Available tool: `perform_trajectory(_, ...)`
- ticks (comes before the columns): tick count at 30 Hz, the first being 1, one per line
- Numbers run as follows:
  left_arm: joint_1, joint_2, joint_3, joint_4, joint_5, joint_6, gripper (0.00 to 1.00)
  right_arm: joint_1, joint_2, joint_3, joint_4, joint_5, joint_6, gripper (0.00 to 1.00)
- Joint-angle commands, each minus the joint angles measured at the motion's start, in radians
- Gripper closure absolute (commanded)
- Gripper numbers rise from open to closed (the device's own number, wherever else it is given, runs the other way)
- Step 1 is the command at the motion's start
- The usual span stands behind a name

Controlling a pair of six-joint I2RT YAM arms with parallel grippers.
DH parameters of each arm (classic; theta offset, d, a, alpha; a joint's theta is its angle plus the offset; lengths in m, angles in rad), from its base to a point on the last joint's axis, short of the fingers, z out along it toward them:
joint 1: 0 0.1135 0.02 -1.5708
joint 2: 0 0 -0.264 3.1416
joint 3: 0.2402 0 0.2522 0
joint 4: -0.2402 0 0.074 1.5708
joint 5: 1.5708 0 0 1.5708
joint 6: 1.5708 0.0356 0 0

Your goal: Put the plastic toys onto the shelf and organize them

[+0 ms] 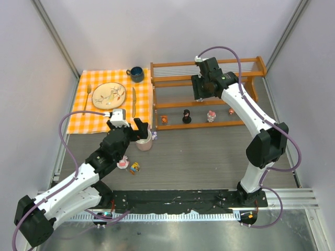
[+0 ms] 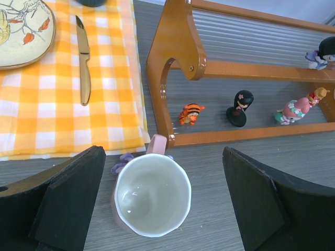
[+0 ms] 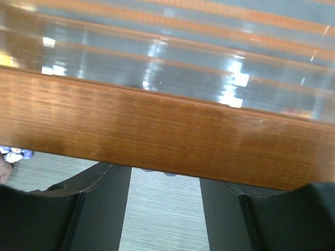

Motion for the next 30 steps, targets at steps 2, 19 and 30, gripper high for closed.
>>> perform_trajectory(2,0.008,-0.001,-0.009,0.061,0.007,-0.010,0.00,-0.007,-0.045,-0.012,0.091,-0.052,-0.036,0.99)
perform_trajectory(19,0.016,0.007,-0.018,0.079,0.027,-0.016,0.00,-0.007,-0.038,-0.023,0.124,-0.112,-0.030,0.99)
perform_trajectory(30,0.022,0.007,-0.025,0.084,0.033,-0.019,0.00,-0.001,-0.025,-0.024,0.128,-0.116,-0.028,0.99)
